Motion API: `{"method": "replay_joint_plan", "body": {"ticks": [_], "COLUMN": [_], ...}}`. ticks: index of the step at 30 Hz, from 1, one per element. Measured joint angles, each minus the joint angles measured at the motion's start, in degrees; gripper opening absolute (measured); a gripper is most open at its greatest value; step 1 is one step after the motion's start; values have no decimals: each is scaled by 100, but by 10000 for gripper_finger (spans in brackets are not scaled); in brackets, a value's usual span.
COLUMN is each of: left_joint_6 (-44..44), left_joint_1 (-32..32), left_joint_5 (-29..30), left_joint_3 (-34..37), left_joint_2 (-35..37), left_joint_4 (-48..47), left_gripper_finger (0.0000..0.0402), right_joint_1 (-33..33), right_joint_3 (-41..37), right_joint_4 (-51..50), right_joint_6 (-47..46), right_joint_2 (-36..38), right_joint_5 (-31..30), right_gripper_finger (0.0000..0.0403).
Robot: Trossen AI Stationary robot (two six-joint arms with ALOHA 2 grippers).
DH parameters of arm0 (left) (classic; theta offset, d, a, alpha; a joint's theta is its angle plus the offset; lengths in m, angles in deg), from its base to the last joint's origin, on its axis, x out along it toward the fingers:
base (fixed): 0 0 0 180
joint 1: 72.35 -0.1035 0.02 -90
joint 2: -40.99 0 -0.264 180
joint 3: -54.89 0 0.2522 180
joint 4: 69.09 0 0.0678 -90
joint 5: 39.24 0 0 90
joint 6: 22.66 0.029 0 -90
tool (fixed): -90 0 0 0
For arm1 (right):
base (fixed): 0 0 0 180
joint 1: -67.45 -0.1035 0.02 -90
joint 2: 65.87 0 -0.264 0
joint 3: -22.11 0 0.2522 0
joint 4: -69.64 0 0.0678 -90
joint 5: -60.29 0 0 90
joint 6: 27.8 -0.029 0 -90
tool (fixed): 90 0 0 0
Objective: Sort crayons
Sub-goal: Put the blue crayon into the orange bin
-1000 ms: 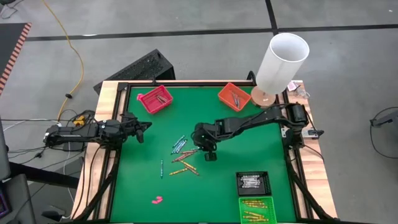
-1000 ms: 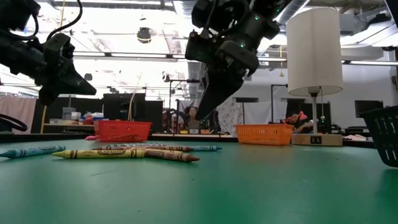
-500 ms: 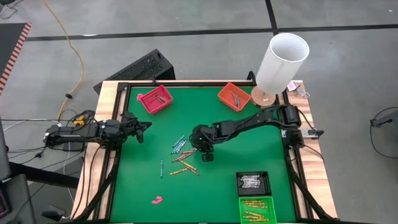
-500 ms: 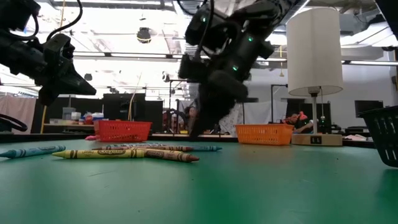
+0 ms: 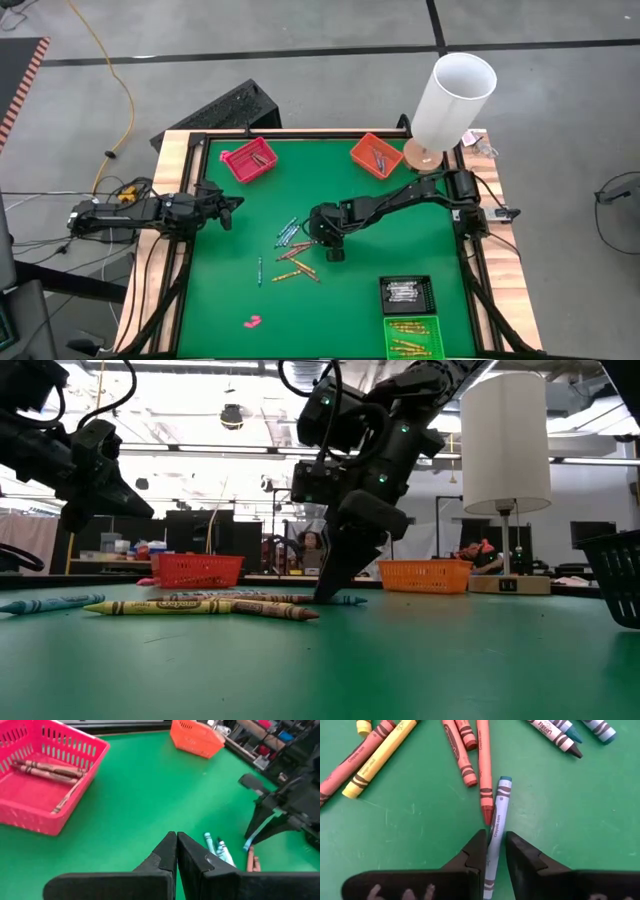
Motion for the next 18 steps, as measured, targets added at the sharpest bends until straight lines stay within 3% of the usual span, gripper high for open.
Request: {"method": "replay_joint_plan", "body": {"ticks": [11, 18], "left_joint_6": [2, -3], "left_joint_1": [0, 0], "left_joint_5": [8, 11], "left_joint_3": [0, 0], "left_joint_2": [0, 0], "left_joint_4": [5, 6], "left_gripper_finger": [0, 0], "right_joint_1": [2, 47], "right_joint_3": [-2, -24], "right_joint_4": [-248, -165], "right_joint_6": [-486, -715], "right_joint_2": [-11, 117], "right_joint_5": [-227, -222], "right_gripper_finger": [8, 4]}}
